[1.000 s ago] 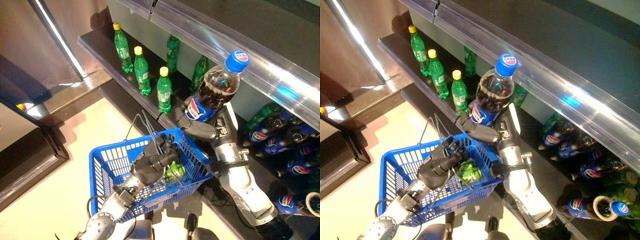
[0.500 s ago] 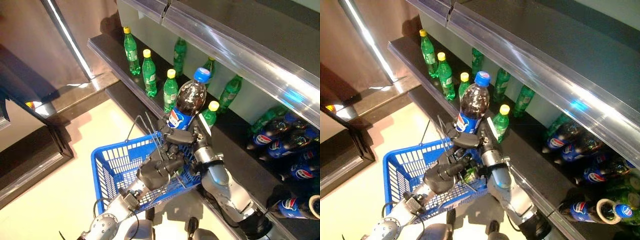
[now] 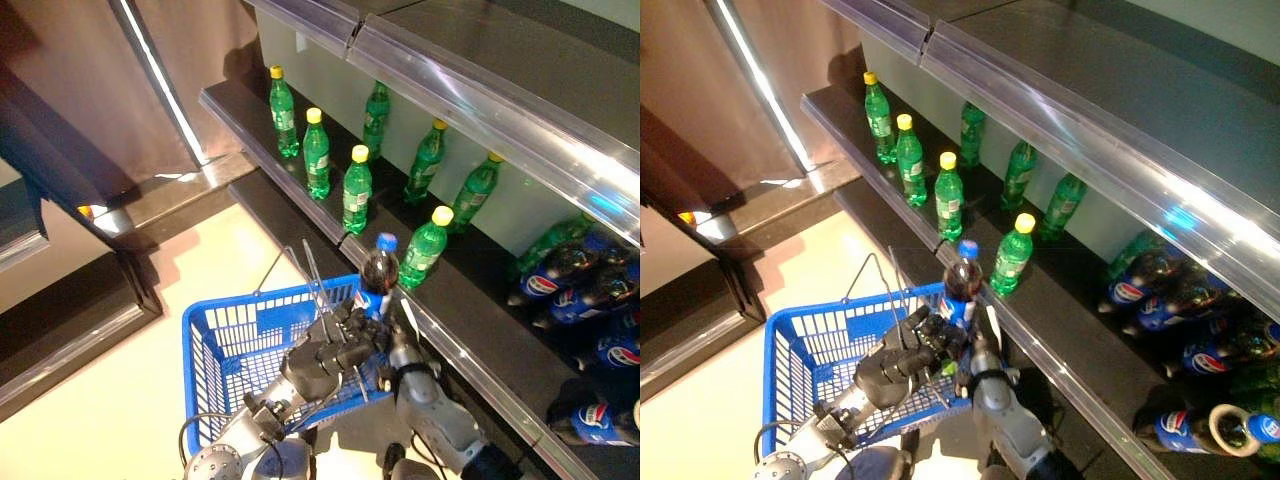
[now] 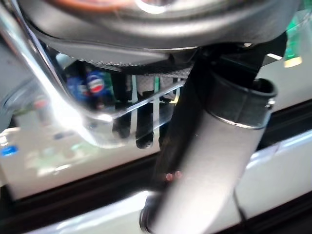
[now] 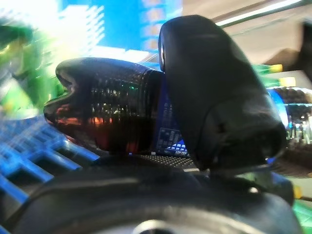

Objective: Pick up the drink and place into the basket.

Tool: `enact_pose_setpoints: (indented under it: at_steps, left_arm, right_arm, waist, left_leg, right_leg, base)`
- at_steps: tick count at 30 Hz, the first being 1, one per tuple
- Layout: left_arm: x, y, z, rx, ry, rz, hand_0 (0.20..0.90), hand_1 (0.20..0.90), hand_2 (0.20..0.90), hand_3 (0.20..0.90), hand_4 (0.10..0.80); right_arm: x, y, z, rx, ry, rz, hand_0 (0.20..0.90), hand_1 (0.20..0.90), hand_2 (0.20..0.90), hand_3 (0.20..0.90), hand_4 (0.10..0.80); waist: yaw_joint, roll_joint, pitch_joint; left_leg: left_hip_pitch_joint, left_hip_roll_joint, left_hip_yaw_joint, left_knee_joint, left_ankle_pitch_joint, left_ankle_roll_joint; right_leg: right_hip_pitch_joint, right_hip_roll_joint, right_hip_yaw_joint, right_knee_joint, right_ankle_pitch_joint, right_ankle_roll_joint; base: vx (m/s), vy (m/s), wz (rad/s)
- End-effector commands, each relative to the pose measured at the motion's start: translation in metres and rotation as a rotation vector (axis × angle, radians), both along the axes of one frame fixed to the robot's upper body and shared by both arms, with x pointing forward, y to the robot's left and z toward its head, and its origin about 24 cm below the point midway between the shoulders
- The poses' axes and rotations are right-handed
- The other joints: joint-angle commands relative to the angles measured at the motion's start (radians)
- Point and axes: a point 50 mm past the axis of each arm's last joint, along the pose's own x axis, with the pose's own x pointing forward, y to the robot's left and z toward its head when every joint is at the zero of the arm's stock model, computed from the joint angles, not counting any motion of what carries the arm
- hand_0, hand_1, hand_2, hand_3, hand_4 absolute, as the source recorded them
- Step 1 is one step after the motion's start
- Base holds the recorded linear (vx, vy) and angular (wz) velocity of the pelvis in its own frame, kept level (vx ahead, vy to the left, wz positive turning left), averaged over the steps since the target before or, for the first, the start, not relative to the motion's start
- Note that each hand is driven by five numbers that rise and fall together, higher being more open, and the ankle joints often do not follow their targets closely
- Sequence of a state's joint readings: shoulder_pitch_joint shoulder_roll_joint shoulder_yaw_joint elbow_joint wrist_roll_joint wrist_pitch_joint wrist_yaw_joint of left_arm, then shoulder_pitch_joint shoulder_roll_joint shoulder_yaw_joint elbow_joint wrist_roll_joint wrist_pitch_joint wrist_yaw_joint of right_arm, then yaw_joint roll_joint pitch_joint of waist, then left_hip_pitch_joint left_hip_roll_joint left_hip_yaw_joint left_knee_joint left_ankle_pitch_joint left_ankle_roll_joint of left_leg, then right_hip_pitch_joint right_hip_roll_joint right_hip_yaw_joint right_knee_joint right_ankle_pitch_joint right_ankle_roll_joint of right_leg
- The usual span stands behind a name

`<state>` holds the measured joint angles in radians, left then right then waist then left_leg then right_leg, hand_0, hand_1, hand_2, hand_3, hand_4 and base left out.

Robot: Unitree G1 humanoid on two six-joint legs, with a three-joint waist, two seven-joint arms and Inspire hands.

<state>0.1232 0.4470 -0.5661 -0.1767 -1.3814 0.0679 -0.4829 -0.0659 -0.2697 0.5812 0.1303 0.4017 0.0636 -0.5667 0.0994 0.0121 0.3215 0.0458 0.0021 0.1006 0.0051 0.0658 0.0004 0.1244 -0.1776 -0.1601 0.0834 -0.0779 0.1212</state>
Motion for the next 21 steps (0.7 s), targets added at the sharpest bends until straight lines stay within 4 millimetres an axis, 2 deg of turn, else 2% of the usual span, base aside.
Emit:
enact_pose_setpoints:
  at_steps: [1, 7, 10, 17, 19, 21]
  left_arm:
    - [-0.015, -0.031, 0.119, -0.541, -0.622, -0.194, 0.3, 0.3, 0.3, 0.2, 0.1]
    - [-0.019, -0.035, 0.119, -0.568, -0.615, -0.242, 0.3, 0.3, 0.3, 0.2, 0.1]
    - [-0.021, -0.039, 0.119, -0.586, -0.601, -0.281, 0.3, 0.3, 0.3, 0.2, 0.1]
    - [-0.025, -0.047, 0.118, -0.624, -0.548, -0.333, 0.3, 0.3, 0.3, 0.2, 0.1]
    - [-0.026, -0.049, 0.118, -0.626, -0.549, -0.347, 0.3, 0.3, 0.3, 0.2, 0.1]
    - [-0.026, -0.051, 0.118, -0.625, -0.549, -0.365, 0.3, 0.3, 0.3, 0.2, 0.1]
  right_arm:
    - [0.021, 0.025, 0.055, 0.126, -0.295, 0.04, 0.3, 0.3, 0.3, 0.2, 0.1]
    - [0.018, 0.031, 0.034, 0.163, -0.169, 0.099, 0.3, 0.3, 0.3, 0.2, 0.1]
    - [0.015, 0.037, 0.023, 0.168, -0.107, 0.181, 0.3, 0.3, 0.3, 0.2, 0.1]
    - [0.01, 0.049, 0.012, 0.182, -0.032, 0.297, 0.3, 0.3, 0.3, 0.2, 0.1]
    - [0.006, 0.054, 0.005, 0.189, 0.035, 0.372, 0.3, 0.3, 0.3, 0.2, 0.1]
    - [-0.003, 0.059, -0.01, 0.205, 0.172, 0.474, 0.3, 0.3, 0.3, 0.2, 0.1]
  waist:
    - [0.006, -0.004, -0.17]
    - [0.012, -0.007, -0.17]
    - [0.019, -0.01, -0.165]
    - [0.034, -0.025, -0.161]
    - [0.038, -0.03, -0.157]
    - [0.044, -0.036, -0.153]
  left_leg:
    - [-0.015, 0.102, -0.014, 0.185, -0.102, -0.081]
    - [-0.022, 0.104, -0.02, 0.192, -0.099, -0.082]
    - [-0.029, 0.104, -0.03, 0.199, -0.096, -0.084]
    - [-0.041, 0.102, -0.056, 0.211, -0.092, -0.088]
    - [-0.046, 0.101, -0.062, 0.214, -0.091, -0.089]
    - [-0.052, 0.1, -0.069, 0.217, -0.089, -0.09]
  right_leg:
    - [-0.051, -0.09, -0.029, 0.036, 0.115, 0.025]
    - [-0.054, -0.093, -0.035, 0.042, 0.116, 0.025]
    - [-0.056, -0.094, -0.043, 0.048, 0.117, 0.024]
    - [-0.055, -0.089, -0.048, 0.053, 0.118, 0.024]
    - [-0.058, -0.086, -0.049, 0.054, 0.118, 0.024]
    - [-0.059, -0.086, -0.051, 0.054, 0.118, 0.024]
  base:
    - [0.0, 0.0, 0.0]
    - [0.0, 0.0, 0.0]
    - [0.011, -0.009, 0.04]
    - [0.025, -0.02, 0.1]
    - [0.002, -0.015, 0.02]
    - [0.008, -0.034, 0.04]
